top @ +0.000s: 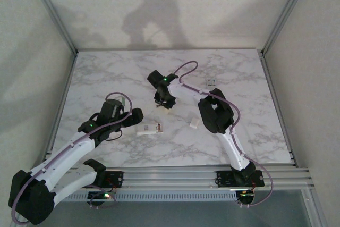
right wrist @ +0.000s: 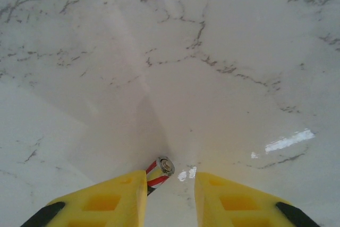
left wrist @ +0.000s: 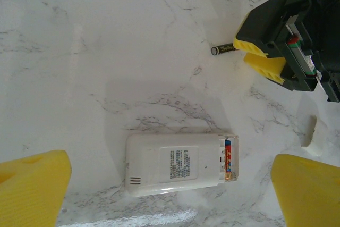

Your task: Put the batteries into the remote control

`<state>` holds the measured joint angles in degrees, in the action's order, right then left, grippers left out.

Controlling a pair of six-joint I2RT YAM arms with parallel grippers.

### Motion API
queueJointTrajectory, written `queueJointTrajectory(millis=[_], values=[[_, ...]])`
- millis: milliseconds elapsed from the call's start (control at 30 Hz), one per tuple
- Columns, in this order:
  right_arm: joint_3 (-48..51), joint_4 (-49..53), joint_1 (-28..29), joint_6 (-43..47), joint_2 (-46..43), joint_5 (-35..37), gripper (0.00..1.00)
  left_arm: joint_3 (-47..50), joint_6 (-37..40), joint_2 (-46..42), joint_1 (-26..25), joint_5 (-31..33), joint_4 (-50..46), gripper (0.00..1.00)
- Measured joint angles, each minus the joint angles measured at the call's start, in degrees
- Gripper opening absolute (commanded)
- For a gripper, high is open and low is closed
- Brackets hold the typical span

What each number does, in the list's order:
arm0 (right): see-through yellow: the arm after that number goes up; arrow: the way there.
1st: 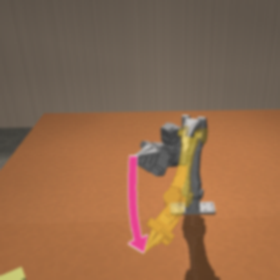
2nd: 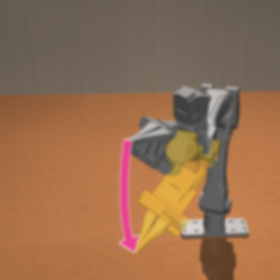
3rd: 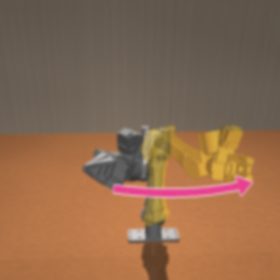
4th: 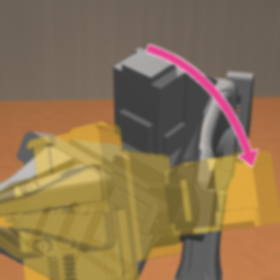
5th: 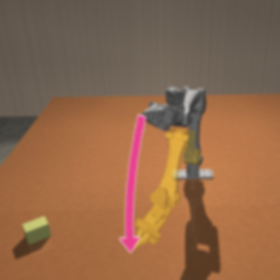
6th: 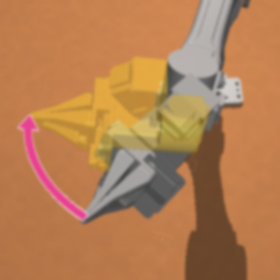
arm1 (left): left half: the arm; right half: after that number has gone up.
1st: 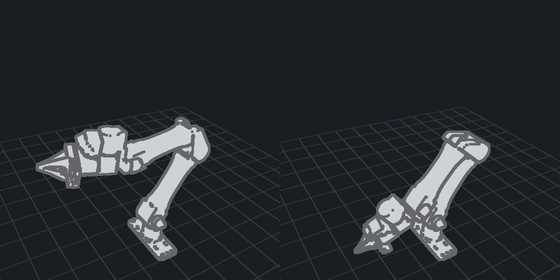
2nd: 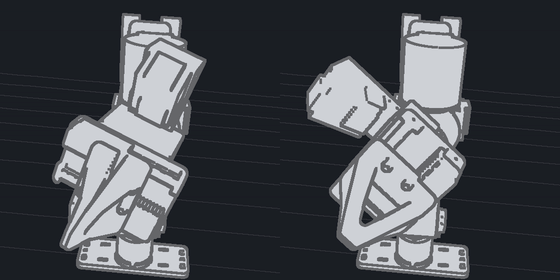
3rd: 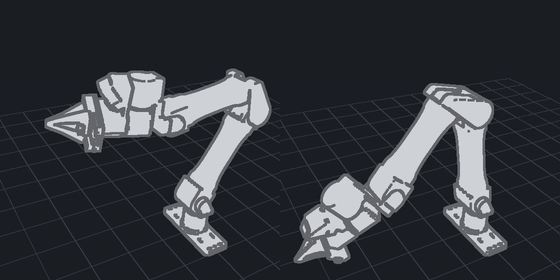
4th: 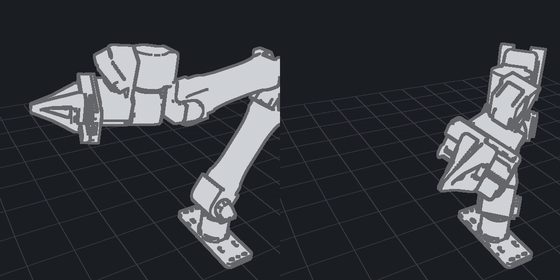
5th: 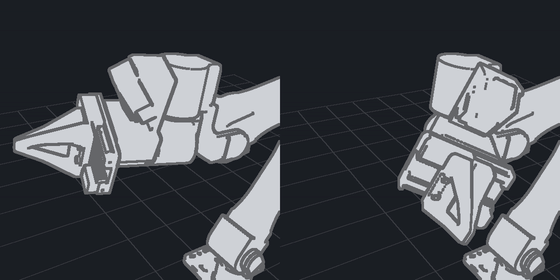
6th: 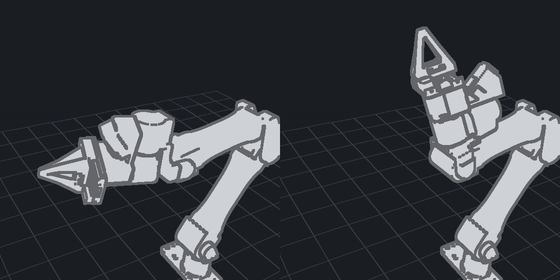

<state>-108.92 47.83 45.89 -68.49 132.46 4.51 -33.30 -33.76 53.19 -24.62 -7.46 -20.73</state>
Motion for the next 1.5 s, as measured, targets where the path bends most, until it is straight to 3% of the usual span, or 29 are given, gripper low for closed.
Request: queueJointTrajectory(millis=[200,367,567,867,1500], values=[[-2.5,0.3,-0.1,-0.2,2.0,-0.2,0.27,0.0,0.2,0.0,0.0,0.0,0.0,0.96],[-4.7,1.8,-0.3,-0.1,3.5,-0.3,0.17,0.0,0.2,0.0,0.0,0.1,0.0,0.97],[-5.4,3.2,-0.4,-0.1,3.8,-0.2,0.18,0.1,0.2,-0.5,0.0,0.2,0.0,0.96],[0.0,1.8,-0.4,-0.4,0.2,-0.5,0.37,0.2,0.2,-0.5,0.0,0.3,0.0,0.97],[1.1,3.3,-0.5,-16.7,-1.8,-9.7,0.58,0.4,0.2,-0.6,0.0,0.9,0.0,0.97]])
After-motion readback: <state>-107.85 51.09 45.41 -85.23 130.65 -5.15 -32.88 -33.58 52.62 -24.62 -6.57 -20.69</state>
